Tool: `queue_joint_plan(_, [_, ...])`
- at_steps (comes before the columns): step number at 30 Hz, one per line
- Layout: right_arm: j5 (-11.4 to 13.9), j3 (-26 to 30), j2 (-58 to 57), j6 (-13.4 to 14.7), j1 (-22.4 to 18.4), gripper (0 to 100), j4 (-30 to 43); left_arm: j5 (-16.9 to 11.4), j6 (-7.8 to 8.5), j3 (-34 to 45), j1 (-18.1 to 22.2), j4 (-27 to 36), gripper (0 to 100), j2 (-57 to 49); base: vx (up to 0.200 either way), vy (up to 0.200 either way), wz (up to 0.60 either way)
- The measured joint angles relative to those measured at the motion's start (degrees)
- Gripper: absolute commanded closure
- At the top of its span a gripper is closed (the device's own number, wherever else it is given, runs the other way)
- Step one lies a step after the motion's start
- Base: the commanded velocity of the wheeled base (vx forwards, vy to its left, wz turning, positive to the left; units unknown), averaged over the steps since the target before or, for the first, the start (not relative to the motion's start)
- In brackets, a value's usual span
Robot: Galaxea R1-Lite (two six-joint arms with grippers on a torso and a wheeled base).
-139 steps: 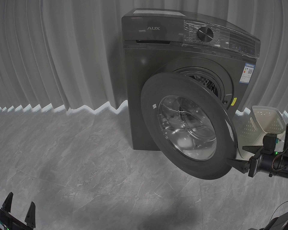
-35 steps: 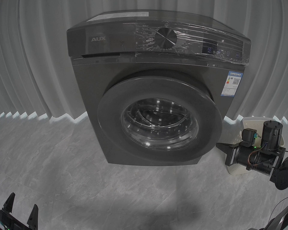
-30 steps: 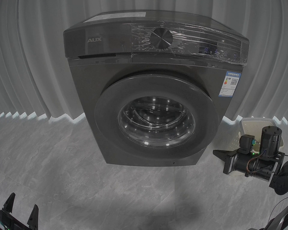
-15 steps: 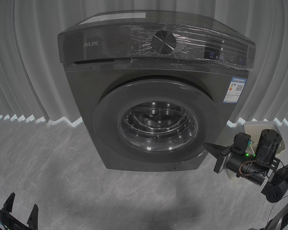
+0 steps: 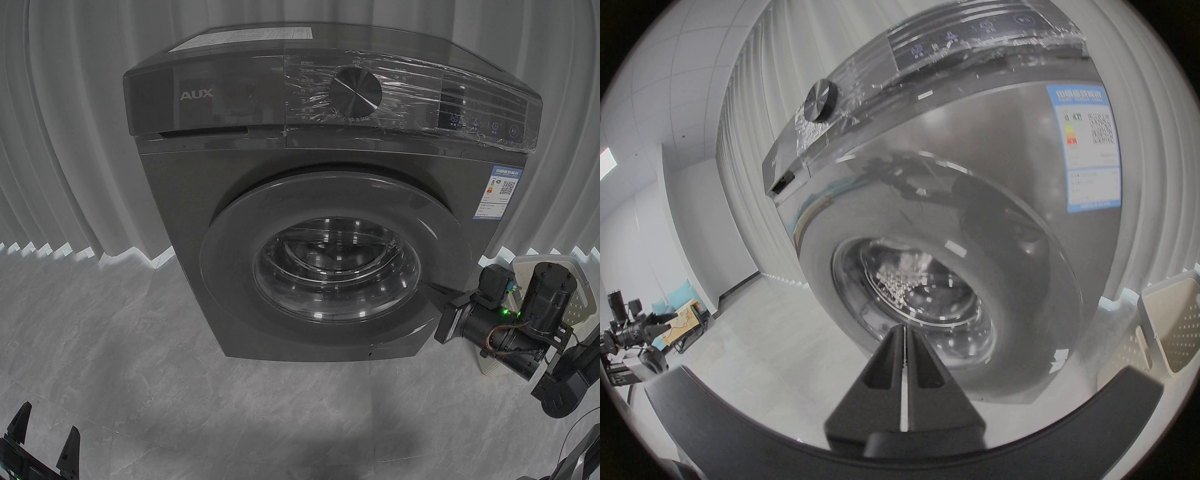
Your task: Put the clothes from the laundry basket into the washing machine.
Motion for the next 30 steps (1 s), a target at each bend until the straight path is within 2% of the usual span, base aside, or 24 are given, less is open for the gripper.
queue_joint_plan(5, [-1.1, -3.4, 0.4, 0.4, -0.8, 100, 0.0, 0.0, 0.04, 0.0, 0.0, 0.0, 0, 0.0, 0.200, 0.000, 0.00])
queue_joint_plan(9, [-1.8, -6.1, 0.9, 1.5, -2.7, 100, 0.0, -0.1, 0.09, 0.0, 0.0, 0.0, 0, 0.0, 0.000, 0.000, 0.00])
queue_joint_plan(15, [-1.3, -7.5, 1.7, 1.7, -4.1, 100, 1.0, -0.1, 0.04, 0.0, 0.0, 0.1, 0, 0.0, 0.000, 0.000, 0.00])
queue_joint_plan(20, [-1.8, -4.4, 1.0, 1.2, -3.4, 100, -0.2, -0.1, 0.04, 0.0, 0.0, 0.0, 0, 0.0, 0.000, 0.000, 0.00])
queue_joint_plan(26, [-1.1, 1.2, -1.1, 0.8, 0.1, 100, -0.4, -0.1, 0.01, 0.0, 0.0, 0.0, 0, 0.0, 0.000, 0.000, 0.00])
queue_joint_plan(30, [-0.9, 2.1, -2.0, 0.8, 1.0, 100, -0.3, -0.2, 0.01, 0.0, 0.0, 0.1, 0, 0.0, 0.000, 0.000, 0.00])
